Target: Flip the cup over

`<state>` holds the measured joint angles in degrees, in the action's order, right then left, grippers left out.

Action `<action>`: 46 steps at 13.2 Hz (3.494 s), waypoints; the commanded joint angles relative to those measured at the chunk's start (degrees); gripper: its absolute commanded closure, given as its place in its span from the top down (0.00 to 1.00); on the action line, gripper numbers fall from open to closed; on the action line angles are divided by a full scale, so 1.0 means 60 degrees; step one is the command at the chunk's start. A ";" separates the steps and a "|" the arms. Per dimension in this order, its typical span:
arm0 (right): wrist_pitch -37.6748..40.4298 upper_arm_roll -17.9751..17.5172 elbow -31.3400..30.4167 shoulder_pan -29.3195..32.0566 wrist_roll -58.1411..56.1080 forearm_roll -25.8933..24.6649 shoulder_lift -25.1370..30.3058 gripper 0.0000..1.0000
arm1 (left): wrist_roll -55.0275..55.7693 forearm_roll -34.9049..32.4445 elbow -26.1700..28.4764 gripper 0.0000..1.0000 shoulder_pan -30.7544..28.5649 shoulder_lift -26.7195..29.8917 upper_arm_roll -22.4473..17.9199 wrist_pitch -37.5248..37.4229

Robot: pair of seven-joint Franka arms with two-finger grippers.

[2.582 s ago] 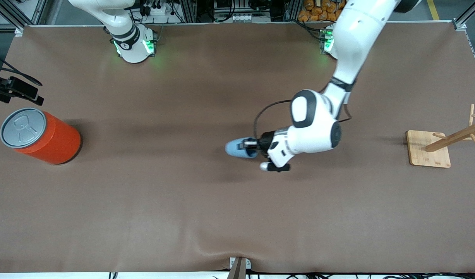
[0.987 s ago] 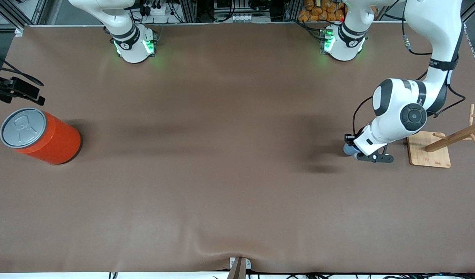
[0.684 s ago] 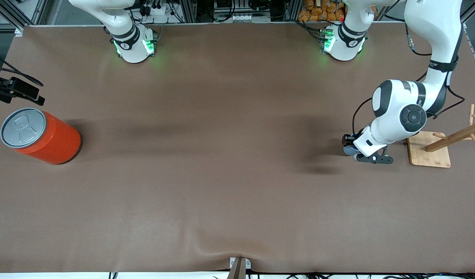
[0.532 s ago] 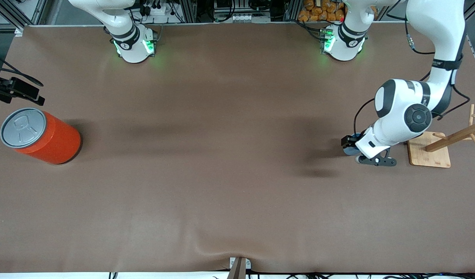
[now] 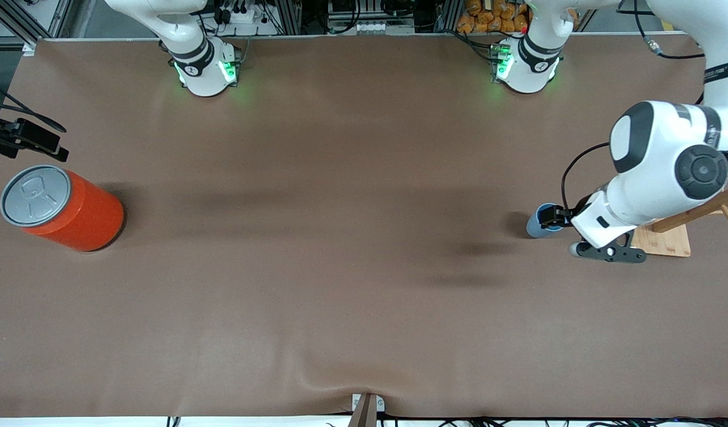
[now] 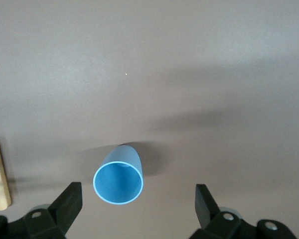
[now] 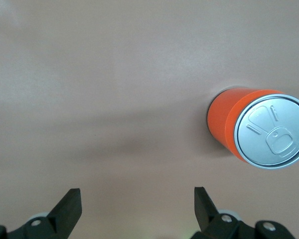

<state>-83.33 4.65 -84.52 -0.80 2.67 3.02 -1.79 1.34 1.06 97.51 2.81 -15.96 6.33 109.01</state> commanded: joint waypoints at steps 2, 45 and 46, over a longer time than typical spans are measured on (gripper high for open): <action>0.0148 -0.0101 0.0214 0.0147 0.0112 -0.0035 -0.0083 1.00 | 0.0026 -0.0104 -0.0942 1.00 -0.0088 0.0008 0.0058 -0.0852; 0.0148 -0.0071 0.0170 0.0176 0.0141 -0.0093 -0.0083 1.00 | -0.0298 -0.0324 -0.1896 1.00 0.0527 0.2864 -0.1451 -0.3915; 0.0148 -0.0071 0.0156 0.0176 0.0141 -0.0093 -0.0083 1.00 | -0.0093 -0.0324 -0.1896 1.00 0.0527 0.2864 -0.1451 -0.3915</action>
<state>-83.29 4.89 -84.52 -0.76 2.77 3.02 -1.91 -1.16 -0.26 86.94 5.26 1.43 -1.88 86.02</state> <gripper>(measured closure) 0.000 0.000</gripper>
